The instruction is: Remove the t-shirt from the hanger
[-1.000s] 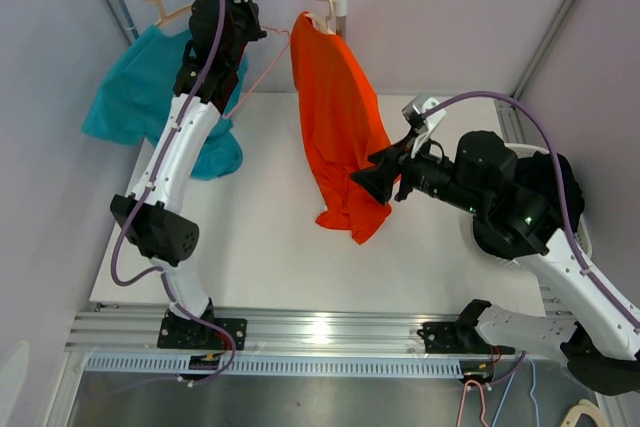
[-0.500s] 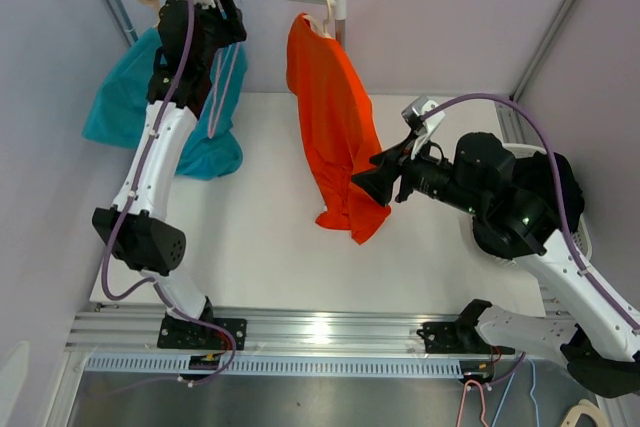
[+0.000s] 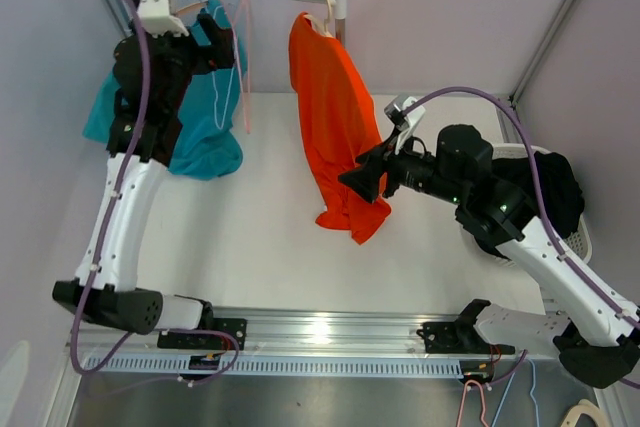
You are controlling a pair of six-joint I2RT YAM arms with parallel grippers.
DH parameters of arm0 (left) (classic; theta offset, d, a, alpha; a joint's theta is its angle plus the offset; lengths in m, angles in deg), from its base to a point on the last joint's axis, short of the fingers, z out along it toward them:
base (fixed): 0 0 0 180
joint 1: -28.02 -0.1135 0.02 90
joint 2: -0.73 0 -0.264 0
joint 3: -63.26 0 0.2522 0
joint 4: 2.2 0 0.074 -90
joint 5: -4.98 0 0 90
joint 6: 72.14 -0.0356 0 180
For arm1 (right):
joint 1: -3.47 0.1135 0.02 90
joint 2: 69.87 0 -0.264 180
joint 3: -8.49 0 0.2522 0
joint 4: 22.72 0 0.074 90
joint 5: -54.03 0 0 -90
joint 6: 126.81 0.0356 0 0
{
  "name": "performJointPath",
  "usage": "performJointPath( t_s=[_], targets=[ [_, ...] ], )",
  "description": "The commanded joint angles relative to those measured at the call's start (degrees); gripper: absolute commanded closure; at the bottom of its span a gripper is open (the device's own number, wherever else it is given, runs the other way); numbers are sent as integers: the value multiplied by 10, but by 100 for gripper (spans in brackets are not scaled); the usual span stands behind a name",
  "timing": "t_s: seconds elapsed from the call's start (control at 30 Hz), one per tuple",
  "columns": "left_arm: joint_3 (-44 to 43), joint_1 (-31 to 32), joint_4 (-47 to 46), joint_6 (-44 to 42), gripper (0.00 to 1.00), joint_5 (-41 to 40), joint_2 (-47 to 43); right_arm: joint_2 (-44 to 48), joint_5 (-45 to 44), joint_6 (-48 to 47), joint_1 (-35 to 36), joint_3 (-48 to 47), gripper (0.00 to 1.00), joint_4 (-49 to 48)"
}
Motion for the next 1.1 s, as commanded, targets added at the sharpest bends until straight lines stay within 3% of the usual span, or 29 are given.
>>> performJointPath(
  t_s=[0.0,0.17,0.33,0.57,0.67,1.07],
  targets=[
    [5,-30,-1,-16,0,-17,-52,-8,35,3,-5,-1,34,-32],
    [-13,-135,11,-10,1,110,-25,-38,80,-6,-13,-51,21,11],
    [-129,-184,81,-3,1,102,74,-38,84,-8,-23,-51,15,27],
    [-244,-193,85,-23,1,96,188,-20,94,-3,-49,-25,13,26],
    [-234,-193,52,-25,0,87,197,-13,109,0,-62,-12,9,22],
    [-232,-193,-44,-31,1,31,237,-71,200,13,-140,-27,9,-10]
  ],
)
